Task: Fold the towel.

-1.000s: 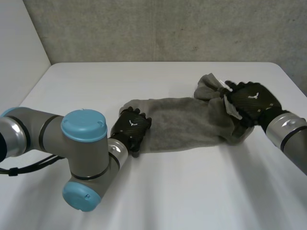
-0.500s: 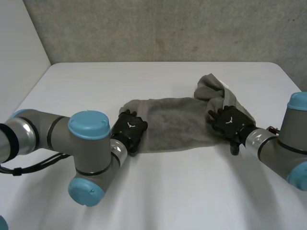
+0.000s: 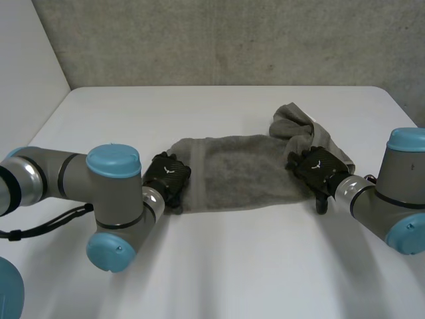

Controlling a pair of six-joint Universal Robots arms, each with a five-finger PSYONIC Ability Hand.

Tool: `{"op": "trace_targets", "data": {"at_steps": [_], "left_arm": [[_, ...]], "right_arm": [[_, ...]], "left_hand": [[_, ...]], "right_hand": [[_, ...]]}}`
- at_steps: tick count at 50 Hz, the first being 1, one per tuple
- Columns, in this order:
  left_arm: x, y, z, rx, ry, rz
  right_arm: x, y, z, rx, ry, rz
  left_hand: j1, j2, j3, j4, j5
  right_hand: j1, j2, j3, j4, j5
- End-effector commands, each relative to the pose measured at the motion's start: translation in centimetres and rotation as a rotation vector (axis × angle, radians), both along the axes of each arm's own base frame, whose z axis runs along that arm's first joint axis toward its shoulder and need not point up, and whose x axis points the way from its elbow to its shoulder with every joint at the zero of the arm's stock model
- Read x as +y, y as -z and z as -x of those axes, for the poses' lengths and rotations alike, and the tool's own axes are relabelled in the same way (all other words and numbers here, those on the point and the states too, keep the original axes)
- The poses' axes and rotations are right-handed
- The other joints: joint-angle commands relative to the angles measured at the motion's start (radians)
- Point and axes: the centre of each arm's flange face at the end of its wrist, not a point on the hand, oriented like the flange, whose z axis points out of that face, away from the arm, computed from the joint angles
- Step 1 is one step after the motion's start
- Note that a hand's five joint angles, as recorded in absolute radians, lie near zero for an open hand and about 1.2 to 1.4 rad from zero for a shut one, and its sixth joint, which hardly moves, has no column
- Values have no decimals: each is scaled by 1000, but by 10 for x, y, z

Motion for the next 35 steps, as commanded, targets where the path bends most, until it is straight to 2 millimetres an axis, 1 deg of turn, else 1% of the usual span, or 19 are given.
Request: {"op": "trace_targets", "data": {"at_steps": [1,3,5,6,7,8,9,10,11,13,14,16,20,29,30,31,32,33,35], "left_arm": [[0,0,0,-5,8,-12],[1,-1,1,-7,15,-20],[2,-8,0,1,22,-27],[2,-8,0,1,22,-27],[2,-12,-1,7,20,-27],[0,-20,-4,19,12,-14],[0,-21,-4,19,11,-14],[-1,-28,-6,35,4,-4],[-1,-28,-6,35,4,-4],[-2,-39,-7,77,2,-1],[-2,-40,-7,77,2,-1],[-1,-46,-6,120,9,-10],[-2,-49,-7,147,4,-16],[-2,-47,-8,154,-4,-25],[-1,-44,-8,152,-7,-33],[-1,-44,-8,152,-7,-33],[-1,-42,-8,159,-13,-42],[-1,-42,-8,159,-13,-42],[-2,-41,-8,217,-39,-83]], "right_arm": [[-1,0,1,2,5,2],[-2,0,2,0,7,3],[-4,-2,3,-6,18,3],[-4,-2,3,-6,18,3],[-5,-2,3,-7,22,3],[-6,-3,4,-11,26,4],[-6,-3,4,-11,26,4],[-6,-3,3,-14,27,4],[-6,-4,3,-13,26,5],[-6,-4,3,-14,27,6],[-7,-4,3,-15,28,5],[-7,-3,3,-15,28,4],[-7,-3,3,-21,29,2],[-14,-12,2,-147,90,-41],[-15,-14,2,-159,95,-40],[-15,-14,2,-159,95,-40],[-16,-16,1,-168,98,-37],[-16,-17,1,-171,97,-37],[-17,-17,1,-171,97,-36]], "left_hand": [[583,577,-49,-55,643],[585,579,-49,-55,645],[585,579,-49,-55,645],[585,579,-49,-55,645],[585,579,-49,-55,645],[585,579,-49,-55,645],[585,579,-49,-55,645],[585,579,-49,-55,645],[585,579,-49,-55,645],[585,579,-49,-55,645],[585,579,-49,-55,645],[585,579,-49,-55,645],[585,579,-49,-55,645],[585,579,-49,-55,645],[236,231,-49,-55,297],[233,227,-49,-55,293],[-17,-23,-49,-55,43],[-20,-25,-49,-55,41],[-72,-78,-49,-55,-12]], "right_hand": [[21,99,-41,-67,-48],[21,99,-41,-67,-48],[21,99,-41,-67,-48],[21,99,-41,-67,-48],[21,99,-41,-67,-48],[21,99,-41,-67,-48],[21,99,-41,-67,-48],[21,99,-41,-67,-48],[18,96,-41,-67,-51],[18,96,-41,-67,-51],[18,96,-41,-67,-51],[18,96,-41,-67,-51],[18,96,-41,-67,-51],[18,96,-41,-67,-51],[18,96,-41,-67,-51],[18,96,-41,-67,-51],[18,96,-41,-67,-51],[15,93,-41,-67,-54],[15,93,-41,-67,-54]]}}
